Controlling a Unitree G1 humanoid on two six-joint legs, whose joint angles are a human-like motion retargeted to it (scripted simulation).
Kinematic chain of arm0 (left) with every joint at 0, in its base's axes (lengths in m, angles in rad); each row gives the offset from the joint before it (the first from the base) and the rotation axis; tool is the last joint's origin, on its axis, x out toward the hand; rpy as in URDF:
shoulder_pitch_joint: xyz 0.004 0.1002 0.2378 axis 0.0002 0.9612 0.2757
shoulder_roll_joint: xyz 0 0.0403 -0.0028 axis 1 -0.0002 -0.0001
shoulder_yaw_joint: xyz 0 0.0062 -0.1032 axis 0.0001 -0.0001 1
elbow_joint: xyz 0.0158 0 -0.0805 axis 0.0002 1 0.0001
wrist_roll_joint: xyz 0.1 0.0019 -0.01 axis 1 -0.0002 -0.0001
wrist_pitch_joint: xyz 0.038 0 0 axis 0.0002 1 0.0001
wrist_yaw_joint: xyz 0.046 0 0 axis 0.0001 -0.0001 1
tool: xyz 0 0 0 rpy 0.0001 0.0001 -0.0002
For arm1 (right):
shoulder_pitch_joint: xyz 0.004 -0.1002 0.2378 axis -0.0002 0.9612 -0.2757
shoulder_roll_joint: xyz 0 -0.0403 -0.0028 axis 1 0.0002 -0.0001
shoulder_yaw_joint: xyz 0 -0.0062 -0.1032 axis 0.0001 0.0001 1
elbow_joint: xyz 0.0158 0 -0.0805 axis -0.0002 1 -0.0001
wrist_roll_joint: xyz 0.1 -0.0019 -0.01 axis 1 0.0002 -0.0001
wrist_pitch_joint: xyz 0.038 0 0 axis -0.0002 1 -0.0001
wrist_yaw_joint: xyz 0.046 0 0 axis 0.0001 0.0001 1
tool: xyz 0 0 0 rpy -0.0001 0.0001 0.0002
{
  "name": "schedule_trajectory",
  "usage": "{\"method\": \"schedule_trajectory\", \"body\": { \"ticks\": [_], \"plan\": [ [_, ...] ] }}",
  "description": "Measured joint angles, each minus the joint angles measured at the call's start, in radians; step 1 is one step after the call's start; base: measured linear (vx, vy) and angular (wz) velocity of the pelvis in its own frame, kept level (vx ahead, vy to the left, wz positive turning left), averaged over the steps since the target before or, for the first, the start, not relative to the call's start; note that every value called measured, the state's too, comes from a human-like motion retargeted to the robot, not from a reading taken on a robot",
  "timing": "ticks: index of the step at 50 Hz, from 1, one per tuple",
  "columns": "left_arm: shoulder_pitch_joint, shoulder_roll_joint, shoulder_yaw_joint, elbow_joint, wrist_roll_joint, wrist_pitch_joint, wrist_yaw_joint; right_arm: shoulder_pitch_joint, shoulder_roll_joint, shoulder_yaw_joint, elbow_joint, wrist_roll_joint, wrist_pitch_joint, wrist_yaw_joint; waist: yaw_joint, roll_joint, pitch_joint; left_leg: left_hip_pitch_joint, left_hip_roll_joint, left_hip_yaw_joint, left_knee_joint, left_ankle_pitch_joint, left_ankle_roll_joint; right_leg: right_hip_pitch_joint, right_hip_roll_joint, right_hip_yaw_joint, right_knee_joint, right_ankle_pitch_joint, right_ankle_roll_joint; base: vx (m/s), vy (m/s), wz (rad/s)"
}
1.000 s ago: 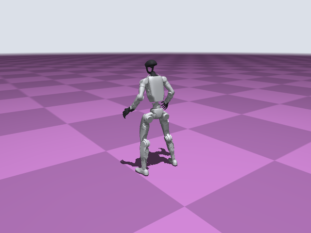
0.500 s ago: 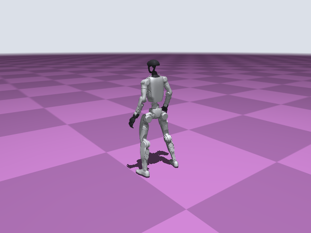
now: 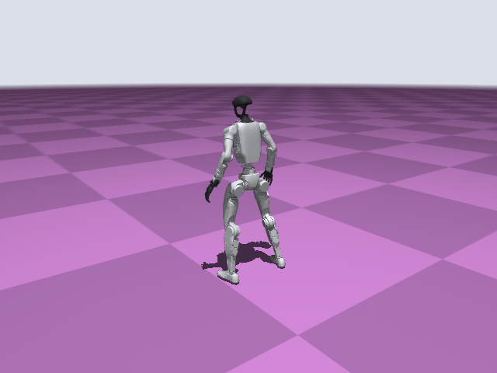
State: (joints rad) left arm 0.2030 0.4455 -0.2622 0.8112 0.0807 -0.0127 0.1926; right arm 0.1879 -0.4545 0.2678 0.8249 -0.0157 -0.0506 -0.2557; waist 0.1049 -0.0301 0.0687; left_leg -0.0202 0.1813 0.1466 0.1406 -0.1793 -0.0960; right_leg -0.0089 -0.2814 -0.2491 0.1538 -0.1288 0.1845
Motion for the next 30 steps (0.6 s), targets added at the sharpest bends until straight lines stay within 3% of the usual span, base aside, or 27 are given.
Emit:
{"method": "schedule_trajectory", "body": {
  "ticks": [8,13,17,19,22,25,30],
  "plan": [
    [-0.014,0.059,-0.023,-0.075,-0.031,-0.015,0.022,-0.033,-0.05,0.019,-0.125,-0.035,-0.018,-0.041,-0.013,0.0,0.117,-0.066,0.001,-0.005,0.016,0.006,-0.008,-0.075,0.0,0.026,0.02,0.016,0.007,-0.11,0.01,-0.02],
    [0.047,0.138,-0.033,-0.291,-0.149,-0.083,0.121,0.01,-0.135,-0.007,-0.405,-0.014,-0.057,-0.127,-0.033,-0.013,0.259,-0.108,0.004,0.011,-0.018,0.033,-0.02,-0.14,0.009,0.051,0.0,0.044,0.024,-0.17,-0.01,-0.16],
    [0.154,0.115,0.064,-0.502,-0.265,-0.127,0.195,0.062,-0.204,-0.063,-0.622,-0.04,-0.087,-0.133,-0.08,-0.018,0.391,-0.218,0.008,0.006,0.018,0.013,-0.018,-0.244,0.015,0.079,0.017,0.009,0.026,-0.25,0.01,-0.06],
    [0.183,0.089,0.121,-0.591,-0.269,-0.153,0.219,0.087,-0.221,-0.111,-0.705,-0.07,-0.08,-0.094,-0.104,-0.016,0.436,-0.346,0.007,-0.015,0.101,-0.017,0.005,-0.358,0.017,0.115,0.081,-0.029,0.005,-0.31,0.02,0.25],
    [0.162,0.058,0.181,-0.683,-0.199,-0.193,0.288,0.131,-0.222,-0.187,-0.803,-0.098,-0.064,-0.065,-0.126,-0.005,0.447,-0.652,0.005,-0.066,0.362,-0.093,0.058,-0.616,0.009,0.166,0.277,-0.109,-0.051,-0.28,0.02,0.47],
    [0.072,0.014,0.19,-0.712,-0.078,-0.162,0.404,0.163,-0.18,-0.231,-0.849,-0.119,-0.07,-0.176,-0.112,0.03,0.451,-0.952,0.03,-0.136,0.779,-0.228,0.087,-0.872,-0.012,0.183,0.657,-0.277,-0.121,-0.03,0.02,0.24],
    [-0.277,-0.111,0.156,-0.608,-0.067,-0.075,0.6,-0.102,-0.126,-0.146,-0.726,-0.191,0.019,-0.417,-0.091,0.038,0.451,-1.063,0.057,-0.18,1.188,-0.387,0.116,-0.987,-0.046,0.246,1.097,-0.506,-0.183,0.27,0.0,0.0]
  ]
}}
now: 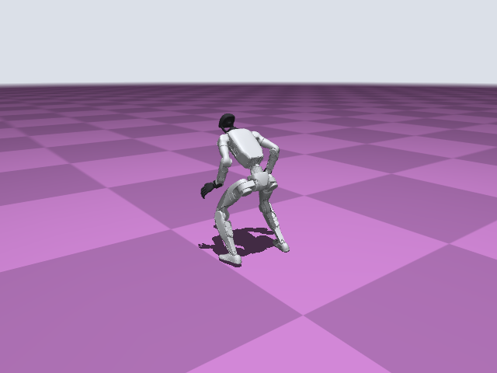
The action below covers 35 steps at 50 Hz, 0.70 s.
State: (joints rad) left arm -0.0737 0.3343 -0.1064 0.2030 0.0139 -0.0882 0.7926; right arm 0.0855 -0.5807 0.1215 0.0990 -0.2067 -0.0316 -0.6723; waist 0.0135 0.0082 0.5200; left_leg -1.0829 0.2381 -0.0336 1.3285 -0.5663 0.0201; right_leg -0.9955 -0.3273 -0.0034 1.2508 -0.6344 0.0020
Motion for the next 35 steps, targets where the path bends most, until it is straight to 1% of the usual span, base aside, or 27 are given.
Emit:
{"method": "schedule_trajectory", "body": {
  "ticks": [2,3,4,5,7,8,9,10,12,13,14,15,17,19,20,22,25,27,28,29,30,31,32,33,34,35],
  "plan": [
    [-0.165,-0.008,-0.034,0.005,-0.04,-0.02,0.014,-0.179,-0.017,0.069,-0.009,0.018,-0.007,-0.024,-0.007,-0.002,-0.004,0.05,0.007,-0.003,0.063,-0.044,0.018,0.054,-0.015,0.002,0.066,-0.057,-0.027,0.47,0.0,0.0],
    [-0.236,0.002,-0.065,-0.015,-0.066,-0.04,0.014,-0.254,-0.032,0.101,-0.051,0.049,-0.027,-0.019,-0.006,-0.005,-0.016,0.09,0.015,0.004,0.072,-0.06,0.025,0.092,-0.02,0.0,0.074,-0.076,-0.034,0.54,-0.01,-0.05],
    [-0.293,0.017,-0.101,-0.048,-0.089,-0.059,0.009,-0.315,-0.056,0.126,-0.115,0.1,-0.047,0.008,-0.004,-0.006,-0.059,0.113,0.017,0.01,0.05,-0.061,0.037,0.117,-0.019,-0.007,0.048,-0.08,-0.04,0.56,-0.02,-0.09],
    [-0.343,0.036,-0.14,-0.088,-0.11,-0.077,0.002,-0.369,-0.083,0.147,-0.191,0.16,-0.067,0.046,-0.001,-0.005,-0.118,0.128,0.016,0.016,0.013,-0.054,0.053,0.135,-0.015,-0.018,0.005,-0.077,-0.046,0.7,-0.01,-0.1],
    [-0.317,0.105,-0.193,-0.233,-0.095,-0.102,-0.044,-0.333,-0.107,0.1,-0.401,0.256,-0.106,0.145,0.005,-0.003,-0.183,0.313,0.032,0.059,-0.117,-0.017,0.042,0.325,-0.014,-0.067,-0.144,-0.019,-0.039,0.97,0.01,-0.15],
    [-0.266,0.15,-0.196,-0.314,-0.06,-0.105,-0.071,-0.276,-0.109,0.056,-0.499,0.288,-0.123,0.192,0.006,-0.002,-0.209,0.432,0.036,0.081,-0.205,0.03,0.036,0.444,-0.006,-0.093,-0.241,0.043,-0.04,1.15,0.03,-0.17],
    [-0.197,0.194,-0.18,-0.385,-0.006,-0.105,-0.1,-0.203,-0.104,0.012,-0.572,0.307,-0.138,0.224,0.005,-0.002,-0.235,0.544,0.033,0.098,-0.3,0.12,0.03,0.553,0.003,-0.109,-0.339,0.147,-0.043,1.2,0.04,-0.17],
    [-0.119,0.238,-0.153,-0.449,0.057,-0.103,-0.129,-0.122,-0.097,-0.033,-0.634,0.32,-0.153,0.249,0.002,-0.003,-0.263,0.653,0.027,0.113,-0.398,0.232,0.023,0.657,0.014,-0.12,-0.438,0.273,-0.046,1.19,0.05,-0.18],
    [0.058,0.272,-0.079,-0.498,0.162,-0.093,-0.192,0.051,-0.073,-0.09,-0.656,0.309,-0.16,0.266,-0.002,-0.003,-0.316,0.817,-0.006,0.115,-0.593,0.575,-0.021,0.801,0.032,-0.108,-0.617,0.643,-0.029,1.13,0.07,-0.2],
    [0.141,0.266,-0.047,-0.491,0.176,-0.088,-0.227,0.129,-0.06,-0.107,-0.634,0.299,-0.153,0.274,-0.003,0.0,-0.339,0.878,-0.025,0.107,-0.682,0.731,-0.06,0.853,0.04,-0.095,-0.697,0.818,-0.005,1.04,0.08,-0.17],
    [0.213,0.252,-0.019,-0.469,0.153,-0.084,-0.262,0.192,-0.05,-0.119,-0.596,0.293,-0.141,0.289,-0.005,0.004,-0.357,0.919,-0.039,0.101,-0.746,0.813,-0.094,0.888,0.048,-0.08,-0.754,0.925,0.018,0.97,0.09,-0.13],
    [0.278,0.233,0.007,-0.438,0.111,-0.079,-0.296,0.249,-0.043,-0.131,-0.551,0.289,-0.127,0.307,-0.009,0.008,-0.371,0.95,-0.051,0.095,-0.798,0.858,-0.126,0.914,0.056,-0.063,-0.8,0.997,0.04,0.88,0.08,-0.07],
    [0.347,0.21,0.066,-0.359,-0.01,-0.07,-0.325,0.282,-0.045,-0.139,-0.438,0.271,-0.084,0.36,-0.027,0.008,-0.344,0.96,-0.053,0.121,-0.834,0.756,-0.131,0.909,0.062,-0.042,-0.818,0.937,0.044,0.77,0.08,-0.03],
    [0.412,0.207,0.11,-0.271,-0.088,-0.075,-0.33,0.329,-0.07,-0.166,-0.318,0.252,-0.067,0.369,-0.033,0.015,-0.341,0.949,-0.04,0.179,-0.879,0.654,-0.129,0.88,0.055,-0.047,-0.857,0.866,0.074,0.69,0.08,-0.03],
    [0.433,0.217,0.128,-0.223,-0.107,-0.08,-0.324,0.337,-0.084,-0.172,-0.256,0.229,-0.058,0.372,-0.037,0.015,-0.328,0.941,-0.032,0.215,-0.908,0.617,-0.128,0.863,0.05,-0.052,-0.889,0.839,0.097,0.64,0.06,-0.1],
    [0.453,0.266,0.138,-0.115,-0.093,-0.081,-0.313,0.336,-0.112,-0.168,-0.132,0.168,-0.037,0.363,-0.043,0.004,-0.297,0.935,-0.029,0.289,-0.994,0.549,-0.132,0.837,0.031,-0.07,-0.988,0.79,0.164,0.63,0.06,-0.14],
    [0.461,0.367,0.108,0.05,-0.03,-0.062,-0.337,0.341,-0.147,-0.154,0.015,0.104,-0.006,0.366,-0.038,-0.017,-0.247,0.94,-0.043,0.353,-1.13,0.434,-0.156,0.802,-0.001,-0.113,-1.114,0.703,0.248,0.65,0.04,-0.22],
    [0.458,0.439,0.068,0.135,0.009,-0.04,-0.389,0.361,-0.157,-0.154,0.065,0.125,0.001,0.397,-0.021,-0.017,-0.217,0.929,-0.02,0.348,-1.18,0.345,-0.185,0.774,0.017,-0.16,-1.146,0.616,0.26,0.65,-0.07,-0.36],
    [0.456,0.472,0.041,0.17,0.025,-0.029,-0.416,0.387,-0.159,-0.166,0.077,0.149,-0.004,0.405,-0.008,-0.009,-0.217,0.913,-0.001,0.333,-1.191,0.303,-0.201,0.757,0.034,-0.186,-1.148,0.573,0.26,0.65,-0.1,-0.35],
    [0.453,0.5,0.017,0.196,0.038,-0.019,-0.442,0.415,-0.161,-0.178,0.081,0.184,-0.011,0.413,0.004,-0.004,-0.214,0.897,0.009,0.304,-1.195,0.281,-0.211,0.746,0.045,-0.205,-1.147,0.556,0.26,0.64,-0.08,-0.3],
    [0.45,0.527,-0.006,0.216,0.051,-0.011,-0.467,0.444,-0.163,-0.19,0.08,0.223,-0.02,0.42,0.016,0.001,-0.21,0.881,0.014,0.267,-1.195,0.267,-0.218,0.738,0.054,-0.22,-1.145,0.55,0.26,0.66,0.14,-0.03],
    [0.434,0.54,-0.028,0.239,0.071,0.003,-0.487,0.459,-0.166,-0.194,0.084,0.273,-0.025,0.422,0.015,-0.008,-0.185,0.876,-0.033,0.208,-1.166,0.31,-0.179,0.753,0.006,-0.208,-1.132,0.603,0.259,0.64,0.29,0.13],
    [0.412,0.546,-0.042,0.265,0.085,0.021,-0.501,0.461,-0.167,-0.192,0.094,0.319,-0.027,0.422,0.016,-0.01,-0.152,0.858,-0.063,0.15,-1.103,0.358,-0.135,0.753,-0.025,-0.187,-1.085,0.644,0.221,0.55,0.34,0.14],
    [0.379,0.538,-0.042,0.3,0.088,0.049,-0.506,0.437,-0.166,-0.181,0.116,0.36,-0.022,0.419,0.018,0.004,-0.105,0.815,-0.055,0.093,-0.975,0.419,-0.079,0.722,-0.023,-0.152,-0.972,0.663,0.111,0.45,0.21,-0.12],
    [0.346,0.513,-0.034,0.342,0.07,0.078,-0.504,0.4,-0.156,-0.164,0.152,0.387,-0.006,0.409,0.021,0.017,-0.054,0.763,-0.041,0.054,-0.798,0.423,-0.052,0.665,-0.025,-0.11,-0.784,0.618,0.046,0.37,0.12,-0.33],
    [0.312,0.479,-0.02,0.39,0.041,0.108,-0.499,0.357,-0.141,-0.144,0.196,0.408,0.015,0.396,0.025,0.028,-0.001,0.706,-0.024,0.022,-0.597,0.399,-0.039,0.594,-0.029,-0.064,-0.557,0.541,0.004,0.39,0.11,-0.33]
  ]
}}
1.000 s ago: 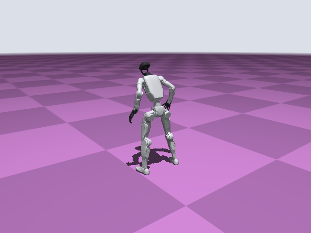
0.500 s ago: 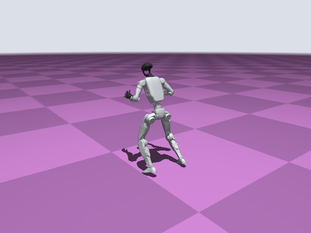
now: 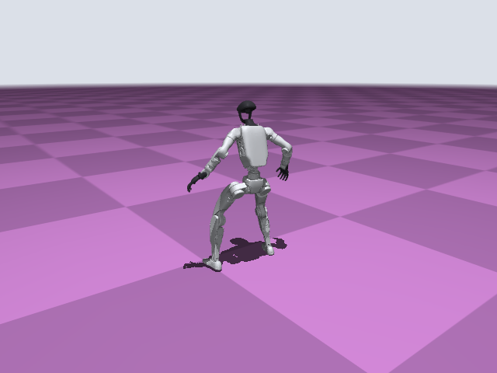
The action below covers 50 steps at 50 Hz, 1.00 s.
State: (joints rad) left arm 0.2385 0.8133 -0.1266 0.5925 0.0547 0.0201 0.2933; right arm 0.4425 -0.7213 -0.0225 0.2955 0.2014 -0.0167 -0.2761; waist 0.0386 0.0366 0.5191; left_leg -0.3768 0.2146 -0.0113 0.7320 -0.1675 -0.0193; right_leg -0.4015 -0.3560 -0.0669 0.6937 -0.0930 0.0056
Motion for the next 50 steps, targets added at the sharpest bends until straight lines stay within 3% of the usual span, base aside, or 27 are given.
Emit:
{"method": "schedule_trajectory", "body": {
  "ticks": [2,5,7,10,12,15,18,25,30,32,35,38,46,50],
  "plan": [
    [-0.062,-0.116,0.034,0.105,-0.105,0.048,0.036,-0.105,0.064,0.052,0.111,0.031,0.057,-0.076,0.001,-0.002,0.001,-0.074,0.026,-0.006,0.223,-0.119,-0.021,-0.084,-0.016,0.039,0.223,-0.132,0.021,0.41,0.1,-0.31],
    [-0.15,-0.279,0.054,0.161,-0.23,0.072,0.133,-0.269,0.167,0.117,0.18,0.102,0.079,-0.221,-0.011,0.0,0.001,-0.052,0.051,0.016,0.278,-0.207,0.005,-0.068,-0.001,0.058,0.247,-0.212,-0.042,0.34,0.1,-0.45],
    [-0.142,-0.293,0.002,0.055,-0.134,0.038,0.158,-0.292,0.194,0.136,0.082,0.07,0.04,-0.215,-0.017,-0.009,-0.003,0.018,0.054,0.055,0.195,-0.187,0.003,-0.018,0.013,0.065,0.158,-0.174,-0.015,0.25,0.1,-0.69],
    [-0.126,-0.214,-0.086,-0.107,0.227,-0.007,0.129,-0.297,0.178,0.143,-0.079,-0.106,-0.006,-0.158,-0.04,-0.032,-0.027,0.173,0.036,0.127,-0.04,-0.146,-0.003,0.127,0.014,0.035,-0.097,-0.119,0.049,0.22,0.11,-0.43],
    [-0.114,-0.188,-0.12,-0.167,0.339,-0.044,0.087,-0.276,0.163,0.132,-0.138,-0.22,-0.025,-0.135,-0.057,-0.034,-0.097,0.238,0.016,0.164,-0.203,-0.125,-0.027,0.181,0.012,0.0,-0.25,-0.061,0.097,0.22,0.12,-0.2],
    [-0.097,-0.22,-0.116,-0.216,0.24,-0.097,-0.038,-0.245,0.176,0.102,-0.172,-0.243,-0.05,-0.08,-0.076,-0.018,-0.204,0.29,-0.009,0.176,-0.384,-0.072,-0.055,0.219,0.024,-0.056,-0.383,0.058,0.13,0.21,0.1,-0.25],
    [-0.125,-0.26,-0.079,-0.238,0.047,-0.093,-0.106,-0.276,0.218,0.098,-0.152,-0.156,-0.051,-0.061,-0.076,-0.013,-0.258,0.316,-0.01,0.187,-0.455,-0.013,-0.067,0.235,0.042,-0.07,-0.416,0.091,0.127,0.17,0.05,-0.38],
    [-0.289,-0.307,-0.088,-0.036,0.016,-0.006,0.1,-0.446,0.243,0.24,0.016,-0.206,0.029,-0.17,-0.087,-0.029,-0.273,0.339,0.009,0.241,-0.391,-0.02,-0.075,0.241,0.038,-0.035,-0.398,0.05,0.137,0.12,0.02,-0.38],
    [-0.193,-0.326,0.005,-0.11,-0.025,-0.033,0.066,-0.389,0.216,0.249,-0.068,-0.224,-0.004,-0.078,-0.109,-0.033,-0.303,0.377,0.015,0.281,-0.449,-0.01,-0.065,0.263,0.062,-0.021,-0.475,0.073,0.126,0.11,-0.03,-0.32],
    [-0.142,-0.326,0.032,-0.138,-0.037,-0.048,0.046,-0.344,0.226,0.239,-0.072,-0.22,-0.007,-0.054,-0.106,-0.051,-0.319,0.395,0.0,0.263,-0.464,-0.034,-0.07,0.269,0.062,-0.008,-0.495,0.083,0.149,0.1,-0.02,-0.44],
    [-0.109,-0.332,0.044,-0.129,-0.016,-0.038,0.033,-0.288,0.264,0.228,-0.015,-0.204,0.007,-0.06,-0.075,-0.073,-0.318,0.392,-0.068,0.073,-0.404,-0.106,-0.087,0.28,0.069,0.028,-0.505,0.086,0.173,0.05,0.03,-0.63],
    [-0.129,-0.336,0.017,-0.084,0.012,-0.01,0.019,-0.271,0.308,0.236,0.105,-0.178,0.034,-0.094,-0.042,-0.081,-0.296,0.391,-0.124,-0.072,-0.33,-0.16,-0.081,0.285,0.085,0.067,-0.49,0.085,0.158,-0.01,0.11,-0.62],
    [-0.266,-0.314,-0.105,0.016,0.074,0.016,0.021,-0.302,0.366,0.253,0.378,-0.167,0.078,-0.084,-0.07,-0.152,-0.213,0.396,-0.139,0.028,-0.284,-0.195,-0.063,0.27,0.072,0.15,-0.519,0.135,0.205,-0.14,0.19,-0.47],
    [-0.388,-0.321,-0.174,0.05,0.095,0.039,0.048,-0.262,0.348,0.28,0.358,-0.167,0.082,-0.054,-0.092,-0.178,-0.156,0.399,-0.14,0.109,-0.305,-0.189,-0.065,0.253,0.057,0.13,-0.568,0.068,0.205,-0.25,0.25,-0.92]
  ]
}}
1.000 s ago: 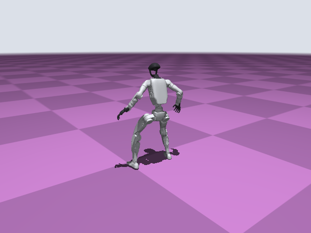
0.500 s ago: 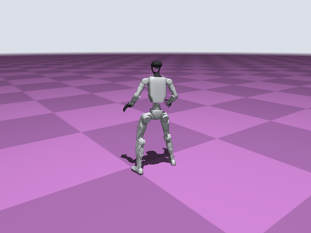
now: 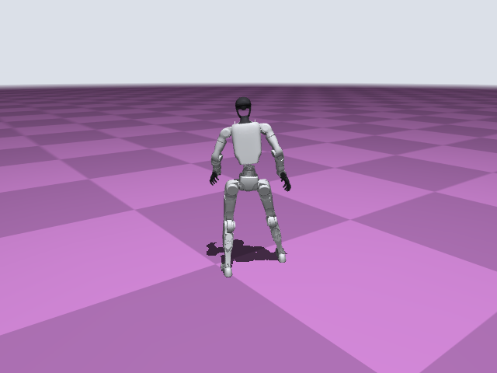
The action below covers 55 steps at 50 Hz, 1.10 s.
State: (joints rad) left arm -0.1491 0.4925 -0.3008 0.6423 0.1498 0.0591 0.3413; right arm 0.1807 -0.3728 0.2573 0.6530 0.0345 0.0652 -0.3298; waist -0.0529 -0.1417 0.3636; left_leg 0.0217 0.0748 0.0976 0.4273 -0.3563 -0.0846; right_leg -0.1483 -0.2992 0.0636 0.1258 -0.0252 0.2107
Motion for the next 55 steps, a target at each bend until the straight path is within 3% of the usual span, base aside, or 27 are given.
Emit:
{"method": "schedule_trajectory", "body": {
  "ticks": [2,5,8,10,15,20,23,27,28,30,33,35,40,43,46,48,53,55],
  "plan": [
    [-0.068,-0.016,-0.032,0.022,0.009,0.01,-0.002,0.015,-0.03,0.02,-0.006,-0.054,0.011,0.055,-0.005,0.002,0.015,-0.013,0.015,0.057,-0.004,0.007,-0.001,-0.019,-0.014,-0.091,-0.021,-0.04,-0.002,-0.29,0.24,-1.37],
    [-0.154,-0.042,-0.071,0.041,0.0,0.008,0.016,0.023,-0.047,0.022,0.006,-0.047,-0.002,0.046,-0.018,0.01,0.017,-0.026,0.041,0.155,-0.033,0.026,-0.008,-0.038,-0.055,-0.364,-0.037,-0.061,0.017,-0.28,0.2,-1.65],
    [-0.205,-0.058,-0.103,0.033,-0.038,-0.013,0.015,0.013,-0.056,0.001,0.035,-0.032,-0.007,0.052,-0.052,0.029,0.0,-0.028,0.066,0.254,-0.087,0.062,-0.008,-0.028,-0.074,-0.586,-0.019,-0.003,0.019,-0.23,0.14,-1.74],
    [-0.192,-0.052,-0.117,0.005,-0.096,-0.057,-0.018,0.031,-0.064,-0.017,0.049,-0.044,-0.043,0.08,-0.089,0.057,-0.035,-0.059,0.116,0.312,-0.04,0.053,-0.004,-0.038,-0.066,-0.595,0.073,-0.005,-0.018,-0.15,0.09,-1.56],
    [-0.149,-0.019,-0.129,-0.037,-0.183,-0.094,-0.1,0.06,-0.057,-0.06,0.062,-0.032,-0.075,0.092,-0.143,0.099,-0.117,-0.011,0.13,0.462,-0.178,0.112,-0.006,0.018,-0.044,-0.538,0.181,-0.041,-0.055,-0.09,0.0,-1.71],
    [-0.025,0.005,-0.062,-0.003,-0.15,-0.078,-0.141,0.093,-0.059,-0.076,0.054,-0.06,-0.082,0.122,-0.095,0.147,-0.237,0.049,0.144,0.714,-0.289,0.144,0.001,0.078,-0.06,-0.768,0.273,-0.056,-0.093,0.0,-0.15,-2.69],
    [0.084,-0.008,0.02,0.045,-0.147,-0.057,-0.109,0.078,-0.06,-0.065,0.053,-0.075,-0.074,0.092,-0.074,0.151,-0.295,0.081,0.123,0.886,-0.363,0.187,0.02,0.088,-0.015,-0.809,0.21,-0.044,-0.081,0.01,-0.31,-2.96],
    [0.219,-0.035,0.138,0.117,-0.178,-0.021,-0.061,0.048,-0.05,-0.05,0.041,-0.095,-0.044,0.021,-0.108,0.09,-0.314,0.091,0.108,1.05,-0.278,0.198,0.059,0.078,0.029,-0.673,0.017,-0.041,-0.041,0.02,-0.35,-2.32],
    [0.248,-0.04,0.171,0.13,-0.187,-0.01,-0.052,0.047,-0.048,-0.048,0.027,-0.099,-0.038,0.011,-0.12,0.07,-0.301,0.08,0.128,1.024,-0.192,0.167,0.069,0.081,0.026,-0.621,-0.006,-0.038,-0.045,0.07,-0.27,-2.17],
    [0.28,-0.048,0.221,0.153,-0.195,0.013,-0.031,0.052,-0.046,-0.049,-0.01,-0.092,-0.032,0.004,-0.117,0.051,-0.248,0.0,0.197,0.804,0.03,0.074,0.063,0.082,0.042,-0.515,0.016,-0.06,-0.051,0.09,-0.2,-2.52],
    [0.279,-0.064,0.223,0.18,-0.163,0.023,-0.018,0.073,-0.054,-0.048,-0.029,-0.055,-0.035,0.027,-0.032,0.048,-0.166,-0.137,0.133,0.319,0.161,0.022,-0.016,0.086,0.107,-0.347,0.049,-0.073,-0.041,0.11,-0.11,-2.99],
    [0.273,-0.069,0.197,0.177,-0.131,0.019,-0.027,0.081,-0.065,-0.038,-0.016,-0.045,-0.028,0.051,0.034,0.03,-0.133,-0.169,0.059,0.123,0.156,0.029,-0.025,0.09,0.131,-0.239,0.038,-0.052,-0.024,0.11,-0.05,-2.96],
    [0.246,-0.054,0.14,0.105,-0.07,0.015,-0.049,0.067,-0.09,-0.041,0.007,-0.013,-0.011,0.08,0.175,-0.038,-0.078,-0.186,-0.033,-0.071,0.043,0.028,0.088,0.079,0.148,0.029,0.012,0.0,0.022,0.09,0.06,-2.81],
    [0.241,-0.061,0.135,0.082,-0.071,0.014,-0.027,0.056,-0.112,-0.056,-0.011,0.023,-0.027,0.06,0.217,-0.036,-0.06,-0.169,-0.067,-0.24,-0.031,0.111,0.06,0.071,0.198,0.168,0.02,0.001,0.013,0.06,0.17,-2.61],
    [0.225,-0.069,0.123,0.088,-0.098,0.008,-0.002,0.005,-0.14,-0.059,-0.024,0.023,-0.027,0.046,0.189,-0.032,-0.047,-0.129,-0.044,-0.205,-0.065,0.15,0.027,0.067,0.228,0.258,0.009,-0.003,-0.006,-0.03,0.23,-1.91],
    [0.216,-0.054,0.107,0.109,-0.072,-0.005,-0.004,-0.03,-0.155,-0.069,-0.033,0.008,-0.033,0.055,0.152,-0.025,-0.046,-0.094,-0.017,-0.13,-0.083,0.127,0.023,0.062,0.226,0.234,0.008,-0.018,-0.017,-0.03,0.24,-1.48],
    [0.215,0.05,0.123,0.149,0.041,-0.046,-0.029,-0.011,-0.146,-0.156,-0.067,0.01,-0.112,0.037,0.11,0.016,-0.104,-0.042,0.037,-0.01,-0.167,0.128,-0.021,0.046,0.089,-0.319,0.075,-0.069,-0.046,-0.03,0.18,-1.23],
    [0.213,0.073,0.185,0.151,-0.018,-0.052,-0.013,0.015,-0.145,-0.196,-0.076,0.039,-0.127,0.025,0.114,0.035,-0.123,-0.028,0.049,0.03,-0.197,0.138,-0.028,0.054,0.061,-0.382,0.089,-0.046,-0.044,-0.01,0.11,-1.09]
  ]
}}
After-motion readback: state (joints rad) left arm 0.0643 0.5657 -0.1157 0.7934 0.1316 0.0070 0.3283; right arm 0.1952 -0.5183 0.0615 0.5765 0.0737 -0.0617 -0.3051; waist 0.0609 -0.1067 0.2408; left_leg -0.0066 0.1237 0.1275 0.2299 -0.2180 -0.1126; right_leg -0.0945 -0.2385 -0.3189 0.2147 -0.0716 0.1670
